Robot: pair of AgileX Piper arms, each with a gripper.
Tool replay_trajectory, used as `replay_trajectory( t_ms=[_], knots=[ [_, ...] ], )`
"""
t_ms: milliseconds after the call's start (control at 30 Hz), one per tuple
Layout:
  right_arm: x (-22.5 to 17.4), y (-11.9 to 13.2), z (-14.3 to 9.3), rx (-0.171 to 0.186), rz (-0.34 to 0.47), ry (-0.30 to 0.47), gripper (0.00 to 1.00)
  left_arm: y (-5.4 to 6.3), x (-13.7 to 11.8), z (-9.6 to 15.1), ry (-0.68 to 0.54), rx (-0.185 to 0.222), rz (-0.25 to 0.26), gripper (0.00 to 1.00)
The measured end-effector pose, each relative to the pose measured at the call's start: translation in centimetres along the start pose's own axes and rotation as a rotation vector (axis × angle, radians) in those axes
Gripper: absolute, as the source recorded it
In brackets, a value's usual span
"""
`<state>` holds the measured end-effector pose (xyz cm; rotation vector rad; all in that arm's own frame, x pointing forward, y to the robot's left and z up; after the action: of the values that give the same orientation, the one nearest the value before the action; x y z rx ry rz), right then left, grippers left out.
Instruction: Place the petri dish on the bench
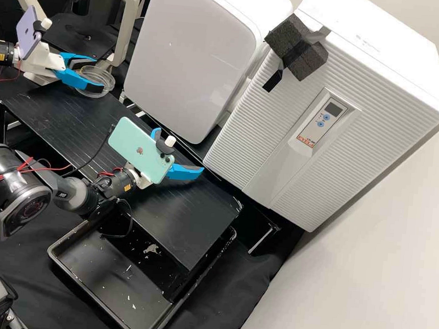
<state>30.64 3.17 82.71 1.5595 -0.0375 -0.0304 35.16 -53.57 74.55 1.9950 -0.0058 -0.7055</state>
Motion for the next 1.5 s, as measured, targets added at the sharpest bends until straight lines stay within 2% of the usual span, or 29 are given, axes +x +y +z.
replay_trajectory(
  t_ms=[300,867,1100,1500],
  knots=[
    [0.0,0.0,0.0,0.000,0.000,0.000,1.00,0.0,-1.2,0.4,-0.002,0.076,0.016,0.00],
    [0.0,0.0,0.0,0.000,0.000,0.000,1.00,-0.2,-1.3,0.4,-0.002,0.064,0.012,0.00],
    [0.0,0.0,0.0,0.000,0.000,0.000,1.00,-0.2,-0.6,0.5,-0.011,0.062,0.013,0.00],
    [0.0,0.0,0.0,0.000,0.000,0.000,1.00,-0.3,-0.6,0.5,-0.012,0.026,0.010,0.00]
  ],
)
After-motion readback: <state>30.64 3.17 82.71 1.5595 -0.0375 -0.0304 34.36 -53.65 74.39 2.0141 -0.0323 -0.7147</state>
